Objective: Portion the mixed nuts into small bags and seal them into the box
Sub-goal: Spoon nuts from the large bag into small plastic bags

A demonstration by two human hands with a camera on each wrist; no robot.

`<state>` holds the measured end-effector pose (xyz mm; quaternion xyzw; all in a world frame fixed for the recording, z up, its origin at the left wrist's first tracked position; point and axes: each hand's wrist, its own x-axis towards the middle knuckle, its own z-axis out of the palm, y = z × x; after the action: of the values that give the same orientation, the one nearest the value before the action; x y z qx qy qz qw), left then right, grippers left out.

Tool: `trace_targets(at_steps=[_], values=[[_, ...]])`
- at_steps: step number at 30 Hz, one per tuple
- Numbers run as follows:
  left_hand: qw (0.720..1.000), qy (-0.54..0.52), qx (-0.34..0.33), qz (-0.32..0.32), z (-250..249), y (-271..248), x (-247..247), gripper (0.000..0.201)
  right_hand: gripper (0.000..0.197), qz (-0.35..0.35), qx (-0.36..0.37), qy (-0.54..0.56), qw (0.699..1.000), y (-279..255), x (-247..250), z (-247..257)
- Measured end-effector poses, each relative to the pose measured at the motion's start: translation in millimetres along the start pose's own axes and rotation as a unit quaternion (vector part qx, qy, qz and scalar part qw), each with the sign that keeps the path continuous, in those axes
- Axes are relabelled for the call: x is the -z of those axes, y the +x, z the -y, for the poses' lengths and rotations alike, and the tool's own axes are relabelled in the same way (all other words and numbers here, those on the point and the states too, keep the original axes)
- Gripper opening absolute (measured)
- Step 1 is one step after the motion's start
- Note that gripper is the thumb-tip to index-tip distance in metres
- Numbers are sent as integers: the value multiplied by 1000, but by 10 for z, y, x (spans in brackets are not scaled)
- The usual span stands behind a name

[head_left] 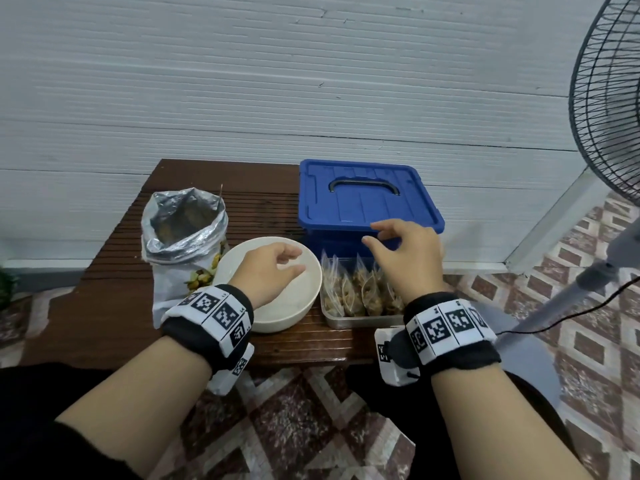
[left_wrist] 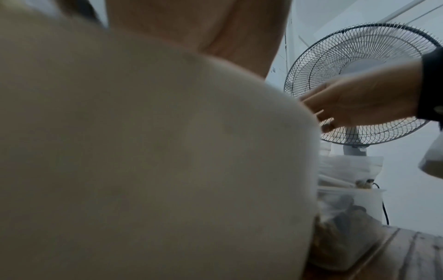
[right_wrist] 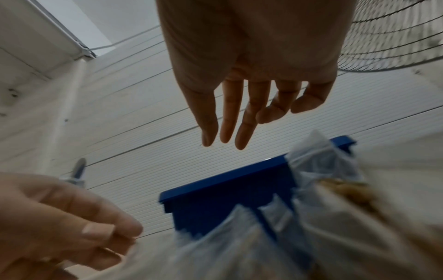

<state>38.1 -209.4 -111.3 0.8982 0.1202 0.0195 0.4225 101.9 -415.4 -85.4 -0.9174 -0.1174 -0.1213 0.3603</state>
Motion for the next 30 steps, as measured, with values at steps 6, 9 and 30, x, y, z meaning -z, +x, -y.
trace_targets(at_steps=[6, 9, 30], values=[[984, 138, 69, 92, 231, 8, 16, 65, 19, 61, 62, 34, 996, -113, -230, 222], [968, 201, 72, 134, 300, 2, -32, 74, 20, 72, 76, 52, 993, -132, -335, 209], [1000, -19, -8, -17, 74, -52, 192, 17, 42, 129, 80, -5, 988, -206, -450, 285]])
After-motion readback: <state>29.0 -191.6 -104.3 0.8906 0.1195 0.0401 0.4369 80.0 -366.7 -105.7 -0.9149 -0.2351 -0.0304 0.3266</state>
